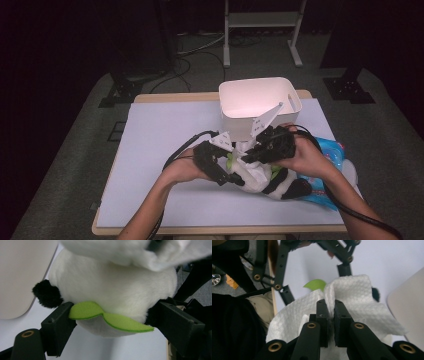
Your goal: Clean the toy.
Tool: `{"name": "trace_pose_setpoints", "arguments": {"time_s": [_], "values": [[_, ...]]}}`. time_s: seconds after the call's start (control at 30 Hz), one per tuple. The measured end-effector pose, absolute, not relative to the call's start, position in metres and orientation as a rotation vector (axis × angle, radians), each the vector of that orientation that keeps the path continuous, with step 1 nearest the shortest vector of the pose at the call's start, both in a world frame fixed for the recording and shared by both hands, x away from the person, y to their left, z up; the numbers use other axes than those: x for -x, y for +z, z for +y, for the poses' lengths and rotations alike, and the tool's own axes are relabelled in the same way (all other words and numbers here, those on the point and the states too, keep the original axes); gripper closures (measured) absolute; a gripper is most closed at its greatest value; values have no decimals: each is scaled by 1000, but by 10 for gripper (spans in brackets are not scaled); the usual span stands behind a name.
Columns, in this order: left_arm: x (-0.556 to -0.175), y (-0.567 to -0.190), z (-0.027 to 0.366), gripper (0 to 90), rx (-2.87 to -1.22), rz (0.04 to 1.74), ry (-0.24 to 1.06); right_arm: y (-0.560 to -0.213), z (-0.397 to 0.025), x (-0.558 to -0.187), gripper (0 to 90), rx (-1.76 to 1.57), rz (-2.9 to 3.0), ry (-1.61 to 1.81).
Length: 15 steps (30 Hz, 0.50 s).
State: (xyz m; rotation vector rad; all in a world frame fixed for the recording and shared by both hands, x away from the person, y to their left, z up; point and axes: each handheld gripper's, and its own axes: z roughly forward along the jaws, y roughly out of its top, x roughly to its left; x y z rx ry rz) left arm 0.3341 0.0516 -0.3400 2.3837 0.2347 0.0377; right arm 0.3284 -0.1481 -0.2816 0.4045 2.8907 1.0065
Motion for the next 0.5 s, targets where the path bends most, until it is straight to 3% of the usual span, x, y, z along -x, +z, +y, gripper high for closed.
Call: {"name": "trace_pose_setpoints", "arguments": {"time_s": [0.5], "values": [[-336,-345,56,163,-2371,257,0,-293,-196,-347,832,-612,2890,1039]]}}
